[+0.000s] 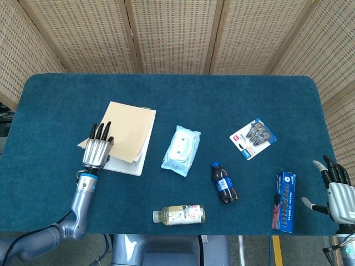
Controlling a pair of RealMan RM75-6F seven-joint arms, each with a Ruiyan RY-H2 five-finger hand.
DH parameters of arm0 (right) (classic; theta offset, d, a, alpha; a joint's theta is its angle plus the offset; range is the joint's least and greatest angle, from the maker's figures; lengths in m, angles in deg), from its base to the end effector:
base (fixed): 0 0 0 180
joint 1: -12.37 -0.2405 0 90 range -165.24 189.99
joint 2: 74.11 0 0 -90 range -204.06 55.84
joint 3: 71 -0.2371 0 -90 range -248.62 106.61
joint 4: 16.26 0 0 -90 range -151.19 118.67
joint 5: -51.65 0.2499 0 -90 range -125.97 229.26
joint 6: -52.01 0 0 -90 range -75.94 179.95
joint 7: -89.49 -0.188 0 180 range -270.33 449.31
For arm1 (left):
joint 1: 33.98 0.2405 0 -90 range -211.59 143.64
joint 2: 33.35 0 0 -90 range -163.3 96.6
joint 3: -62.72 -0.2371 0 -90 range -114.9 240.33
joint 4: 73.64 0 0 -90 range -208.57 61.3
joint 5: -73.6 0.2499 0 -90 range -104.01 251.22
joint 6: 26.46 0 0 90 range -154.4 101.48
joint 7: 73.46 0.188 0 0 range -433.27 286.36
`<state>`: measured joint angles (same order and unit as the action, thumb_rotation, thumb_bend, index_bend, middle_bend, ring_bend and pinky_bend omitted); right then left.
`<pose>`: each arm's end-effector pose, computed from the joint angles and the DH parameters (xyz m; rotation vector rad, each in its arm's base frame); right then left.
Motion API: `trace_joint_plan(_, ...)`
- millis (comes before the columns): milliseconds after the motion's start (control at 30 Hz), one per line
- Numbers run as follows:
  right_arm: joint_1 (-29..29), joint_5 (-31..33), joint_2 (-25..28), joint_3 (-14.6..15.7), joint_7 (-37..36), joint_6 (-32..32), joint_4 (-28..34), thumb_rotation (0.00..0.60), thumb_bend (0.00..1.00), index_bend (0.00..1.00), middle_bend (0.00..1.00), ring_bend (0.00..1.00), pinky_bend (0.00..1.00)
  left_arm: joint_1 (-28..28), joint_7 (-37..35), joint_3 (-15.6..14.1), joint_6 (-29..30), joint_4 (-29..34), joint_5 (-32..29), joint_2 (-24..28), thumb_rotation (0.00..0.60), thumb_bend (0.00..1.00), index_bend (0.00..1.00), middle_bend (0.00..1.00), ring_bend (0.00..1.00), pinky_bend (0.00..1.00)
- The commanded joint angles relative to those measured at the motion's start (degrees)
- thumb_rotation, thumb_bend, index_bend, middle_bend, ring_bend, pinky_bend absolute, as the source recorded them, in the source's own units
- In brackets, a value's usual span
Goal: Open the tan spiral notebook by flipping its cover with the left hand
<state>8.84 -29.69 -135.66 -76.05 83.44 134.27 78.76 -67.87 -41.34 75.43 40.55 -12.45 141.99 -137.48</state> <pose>-0.3220 -0.2281 0.1273 1.2667 -1.0378 0.9335 -0.2000 0.3904 -0.0737 -1.6019 -0.6470 -0.7160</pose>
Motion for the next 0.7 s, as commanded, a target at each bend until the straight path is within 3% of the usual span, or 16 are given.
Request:
trace_joint_plan(33, 0.00, -0.02, 0.01, -0.01, -0.01, 0.01, -0.01, 0.600, 0.16, 0.11, 0.00, 0.00, 0.00, -0.01, -0.50, -0.04, 0.49, -0.29, 0.35, -0.05, 0.600, 0.57, 0.66, 0.00, 0.00, 0.00)
trace_joint_plan(233, 0.03, 0.00, 0.00, -0.02, -0.08, 0.06, -0.01, 0.600, 0.16, 0.11, 0.00, 0.00, 0.00, 0.28, -0.73, -0.53, 1.10, -0.11, 0.77, 0.32, 0.600, 0.61, 0.79, 0.00, 0.00, 0.00)
trace_joint_plan(700, 0.03, 0.04, 0.00, -0.04, 0.00, 0.06, -0.04, 0.600, 0.16, 0.11, 0.00, 0.00, 0.00, 2.90, -4.05, -3.04, 3.18, 0.56, 2.52, 0.60, 0.600, 0.63, 0.82, 0.00, 0.00, 0.00)
